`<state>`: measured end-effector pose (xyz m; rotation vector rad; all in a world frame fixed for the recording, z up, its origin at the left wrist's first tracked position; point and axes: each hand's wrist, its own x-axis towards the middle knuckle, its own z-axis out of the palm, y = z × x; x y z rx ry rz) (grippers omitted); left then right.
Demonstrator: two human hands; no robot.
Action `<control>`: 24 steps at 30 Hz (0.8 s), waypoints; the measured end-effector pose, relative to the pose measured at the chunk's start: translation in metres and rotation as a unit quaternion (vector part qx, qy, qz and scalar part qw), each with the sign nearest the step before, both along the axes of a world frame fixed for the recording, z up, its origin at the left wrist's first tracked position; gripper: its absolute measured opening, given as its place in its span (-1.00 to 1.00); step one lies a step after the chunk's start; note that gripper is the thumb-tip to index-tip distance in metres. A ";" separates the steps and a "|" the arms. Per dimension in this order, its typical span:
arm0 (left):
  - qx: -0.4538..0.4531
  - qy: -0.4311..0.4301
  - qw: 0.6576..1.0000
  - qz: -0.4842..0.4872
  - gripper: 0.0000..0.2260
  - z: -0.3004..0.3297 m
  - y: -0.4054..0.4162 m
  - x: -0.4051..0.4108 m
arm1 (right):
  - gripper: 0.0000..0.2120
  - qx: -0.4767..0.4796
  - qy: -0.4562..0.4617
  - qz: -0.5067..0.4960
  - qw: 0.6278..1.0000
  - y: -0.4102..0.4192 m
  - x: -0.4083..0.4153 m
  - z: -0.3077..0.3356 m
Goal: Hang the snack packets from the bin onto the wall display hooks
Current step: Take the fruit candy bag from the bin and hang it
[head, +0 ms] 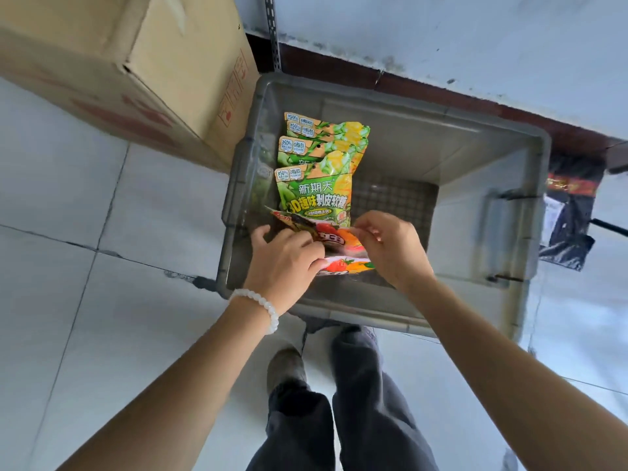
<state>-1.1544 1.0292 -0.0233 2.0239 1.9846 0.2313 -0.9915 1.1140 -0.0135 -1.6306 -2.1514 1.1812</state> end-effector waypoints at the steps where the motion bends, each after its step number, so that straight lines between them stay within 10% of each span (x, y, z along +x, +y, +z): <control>1: 0.008 -0.001 1.000 -0.007 -0.91 0.018 -0.002 0.001 | -0.93 0.013 -0.001 -0.003 1.000 -0.004 0.001 0.019; 24: 0.273 -0.019 0.961 -0.046 -0.87 0.582 0.020 0.011 | -0.93 0.341 0.085 -0.061 0.934 -0.022 0.071 0.596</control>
